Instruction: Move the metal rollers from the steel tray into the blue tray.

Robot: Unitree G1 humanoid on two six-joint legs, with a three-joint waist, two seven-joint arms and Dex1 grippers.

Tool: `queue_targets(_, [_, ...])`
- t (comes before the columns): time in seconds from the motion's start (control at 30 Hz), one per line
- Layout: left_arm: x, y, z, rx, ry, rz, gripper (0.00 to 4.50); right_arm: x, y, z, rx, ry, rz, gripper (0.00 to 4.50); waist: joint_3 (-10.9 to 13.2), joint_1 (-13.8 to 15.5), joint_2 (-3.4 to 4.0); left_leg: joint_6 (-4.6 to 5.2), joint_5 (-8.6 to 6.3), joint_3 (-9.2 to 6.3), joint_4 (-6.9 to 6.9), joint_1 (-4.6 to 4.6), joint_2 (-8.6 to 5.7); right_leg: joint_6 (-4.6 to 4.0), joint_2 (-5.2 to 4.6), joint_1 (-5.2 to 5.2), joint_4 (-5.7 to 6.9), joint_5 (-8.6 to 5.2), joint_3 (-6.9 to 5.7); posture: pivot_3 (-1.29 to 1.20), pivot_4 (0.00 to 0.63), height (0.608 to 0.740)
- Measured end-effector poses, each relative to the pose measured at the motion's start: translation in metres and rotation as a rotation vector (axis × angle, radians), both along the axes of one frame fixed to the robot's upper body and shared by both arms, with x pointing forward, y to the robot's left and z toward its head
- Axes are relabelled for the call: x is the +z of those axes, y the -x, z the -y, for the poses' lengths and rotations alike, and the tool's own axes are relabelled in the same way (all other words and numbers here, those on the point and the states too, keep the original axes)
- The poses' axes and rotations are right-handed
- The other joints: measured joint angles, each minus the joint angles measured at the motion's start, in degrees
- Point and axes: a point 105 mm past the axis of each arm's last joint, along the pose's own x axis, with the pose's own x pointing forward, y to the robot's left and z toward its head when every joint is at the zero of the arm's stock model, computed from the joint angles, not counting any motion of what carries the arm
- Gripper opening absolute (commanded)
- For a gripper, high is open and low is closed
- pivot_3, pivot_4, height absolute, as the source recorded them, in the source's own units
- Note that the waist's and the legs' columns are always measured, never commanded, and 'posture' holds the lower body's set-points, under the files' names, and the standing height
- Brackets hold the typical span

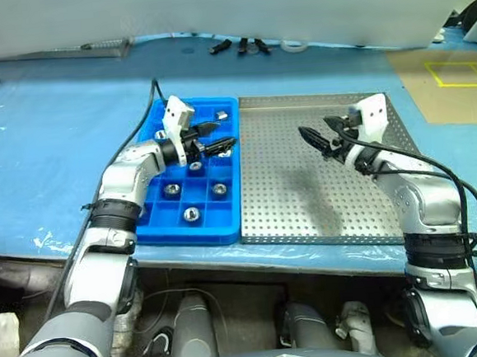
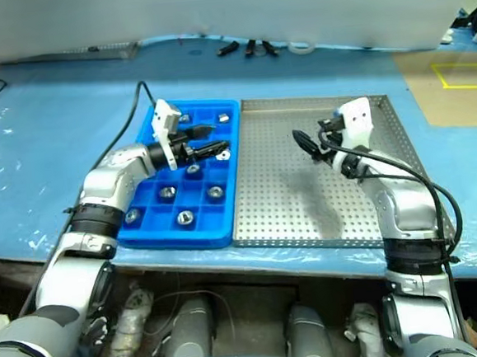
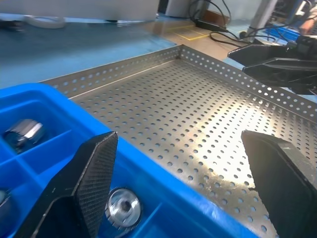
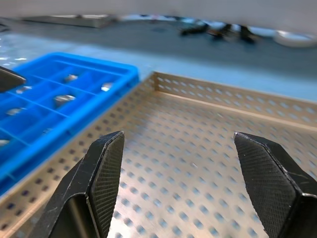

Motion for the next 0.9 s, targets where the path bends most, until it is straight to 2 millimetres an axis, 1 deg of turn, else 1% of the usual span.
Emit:
queue_targets(0.1, [-0.003, 0.001, 0.007, -0.046, -0.009, -0.005, 4.21, -0.014, 0.005, 0.006, -0.045, -0.012, -0.025, 3.71, 0.0, -0.81, 0.0, 0.04, -0.02, 0.04, -0.01, 0.05, 0.0, -0.02, 0.0, 0.01, -0.01, -0.01, 0.03, -0.12, 0.15, 0.74])
queue_targets(0.17, [-0.004, 0.001, 0.008, -0.063, -0.018, -0.003, 4.21, -0.021, 0.007, 0.004, -0.055, -0.025, -0.04, 3.71, 0.0, -1.37, 0.0, 0.06, -0.03, 0.04, 0.0, 0.05, -0.01, -0.03, -0.01, 0.02, -0.01, -0.01, 0.03, -0.13, 0.15, 0.74])
queue_targets(0.27, [-0.006, 0.003, 0.008, -0.081, -0.025, -0.004, 4.21, -0.019, 0.008, 0.001, -0.055, -0.027, -0.031, 3.71, 0.0, -1.88, 0.0, 0.09, -0.04, 0.05, 0.02, 0.09, -0.03, -0.22, -0.02, 0.07, -0.02, -0.12, 0.03, -0.11, 0.15, 0.74])
queue_targets(0.43, [-0.006, 0.003, 0.007, -0.085, -0.03, -0.003, 4.21, -0.019, 0.008, -0.005, -0.041, -0.028, -0.029, 3.71, 0.0, -1.83, 0.0, 0.09, -0.04, 0.05, 0.04, 0.16, -0.02, -0.25, -0.04, 0.17, -0.02, -0.14, 0.03, -0.1, 0.15, 0.74])
queue_targets(0.6, [-0.002, 0.004, 0.003, -0.077, -0.029, 0.015, 4.21, -0.011, 0.005, -0.011, -0.019, -0.028, -0.003, 3.71, 0.0, -1.8, 0.0, 0.12, -0.06, 0.05, 0.04, 0.16, -0.01, -0.25, -0.04, 0.17, -0.04, -0.14, 0.01, -0.06, 0.15, 0.74])
queue_targets(0.8, [0.0, 0.003, -0.001, -0.047, -0.024, 0.017, 4.21, -0.016, 0.003, -0.019, 0.008, -0.029, -0.022, 3.71, 0.0, -1.67, 0.0, 0.19, -0.1, 0.05, 0.04, 0.14, -0.02, -0.26, -0.05, 0.18, -0.08, -0.14, 0.01, -0.05, 0.15, 0.74])
queue_targets(0.9, [0.001, 0.004, -0.001, -0.042, -0.023, 0.025, 4.21, -0.01, -0.001, -0.02, 0.013, -0.031, -0.003, 3.71, 0.0, -1.64, 0.01, 0.19, -0.1, 0.05, 0.04, 0.15, -0.01, -0.26, -0.05, 0.18, -0.08, -0.14, 0.01, -0.04, 0.15, 0.74])
